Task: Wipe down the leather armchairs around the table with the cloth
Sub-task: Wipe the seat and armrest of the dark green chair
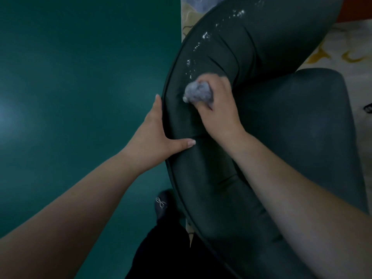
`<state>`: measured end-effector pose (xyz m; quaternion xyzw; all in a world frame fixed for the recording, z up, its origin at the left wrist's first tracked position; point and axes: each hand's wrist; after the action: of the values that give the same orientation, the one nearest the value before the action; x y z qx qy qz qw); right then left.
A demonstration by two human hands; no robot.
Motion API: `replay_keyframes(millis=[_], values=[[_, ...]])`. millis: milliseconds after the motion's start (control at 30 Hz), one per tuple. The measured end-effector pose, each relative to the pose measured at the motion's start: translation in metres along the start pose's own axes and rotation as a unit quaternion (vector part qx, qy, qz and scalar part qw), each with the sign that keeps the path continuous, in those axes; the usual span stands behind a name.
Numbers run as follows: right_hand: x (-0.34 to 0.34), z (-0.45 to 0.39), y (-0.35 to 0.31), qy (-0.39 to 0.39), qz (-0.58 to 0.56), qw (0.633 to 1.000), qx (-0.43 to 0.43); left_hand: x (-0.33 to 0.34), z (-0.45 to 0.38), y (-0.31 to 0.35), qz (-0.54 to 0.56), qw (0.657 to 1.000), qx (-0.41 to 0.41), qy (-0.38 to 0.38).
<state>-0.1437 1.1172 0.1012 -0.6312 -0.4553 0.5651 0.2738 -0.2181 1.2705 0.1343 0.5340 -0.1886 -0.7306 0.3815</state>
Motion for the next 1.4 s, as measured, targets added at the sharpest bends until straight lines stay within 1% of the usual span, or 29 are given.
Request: replay_keyframes(millis=[100, 167, 233, 367, 433, 533, 600, 667, 733, 800, 867, 933, 1000, 1133, 1200, 1267, 1333, 1400], values=[[-0.003, 0.047, -0.001, 0.013, -0.016, 1.0, 0.004, -0.005, -0.016, 0.002, -0.002, 1.0, 0.013, -0.01], [0.002, 0.047, -0.003, 0.013, -0.01, 1.0, 0.0, -0.011, -0.028, 0.003, -0.002, 0.999, 0.028, -0.021], [0.011, 0.011, -0.004, 0.019, 0.026, 0.999, -0.005, -0.015, -0.039, 0.003, -0.003, 0.998, 0.043, -0.034], [0.026, -0.078, -0.01, 0.042, 0.093, 0.994, 0.038, -0.021, -0.053, 0.006, 0.009, 0.997, 0.057, -0.056], [0.025, -0.092, -0.01, 0.047, 0.111, 0.991, 0.05, -0.023, -0.06, 0.008, 0.015, 0.995, 0.069, -0.068], [0.019, -0.062, -0.015, 0.056, 0.088, 0.993, 0.05, -0.028, -0.075, 0.005, 0.019, 0.99, 0.117, -0.075], [0.021, -0.026, -0.022, 0.051, 0.06, 0.995, 0.064, -0.032, -0.085, 0.003, 0.012, 0.988, 0.13, -0.084], [0.026, -0.007, -0.027, 0.048, 0.056, 0.994, 0.085, -0.035, -0.092, 0.001, 0.014, 0.985, 0.132, -0.106], [0.029, -0.025, -0.028, 0.057, 0.076, 0.992, 0.083, -0.037, -0.097, 0.0, 0.024, 0.984, 0.135, -0.116], [0.031, -0.067, -0.024, 0.076, 0.136, 0.985, 0.075, -0.039, -0.101, 0.0, 0.039, 0.981, 0.142, -0.124], [0.032, -0.112, -0.015, 0.095, 0.197, 0.971, 0.098, -0.041, -0.107, 0.001, 0.049, 0.979, 0.142, -0.138], [0.03, -0.138, -0.009, 0.105, 0.218, 0.962, 0.126, -0.044, -0.116, 0.004, 0.057, 0.976, 0.15, -0.147], [0.027, -0.135, -0.006, 0.101, 0.2, 0.966, 0.128, -0.046, -0.126, 0.008, 0.061, 0.974, 0.157, -0.151], [0.027, -0.077, -0.012, 0.114, 0.118, 0.98, 0.116, -0.047, -0.144, 0.013, 0.045, 0.972, 0.181, -0.144], [0.029, -0.064, -0.01, 0.125, 0.101, 0.98, 0.118, -0.048, -0.15, 0.014, 0.049, 0.971, 0.185, -0.141], [0.028, -0.084, -0.002, 0.129, 0.112, 0.979, 0.112, -0.048, -0.155, 0.017, 0.059, 0.97, 0.19, -0.14], [0.026, -0.123, 0.006, 0.141, 0.143, 0.974, 0.108, -0.047, -0.16, 0.018, 0.063, 0.97, 0.189, -0.139], [0.024, -0.156, 0.014, 0.149, 0.167, 0.967, 0.122, -0.047, -0.166, 0.02, 0.06, 0.971, 0.192, -0.128]])
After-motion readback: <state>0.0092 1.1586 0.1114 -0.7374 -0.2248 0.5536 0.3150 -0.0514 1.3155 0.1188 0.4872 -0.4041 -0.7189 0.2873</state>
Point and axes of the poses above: each hand's wrist, its own z-axis away from the middle knuckle, its own x-axis out of the palm, y = z × x, and after that the axes turned 3 degrees about y, right-handed
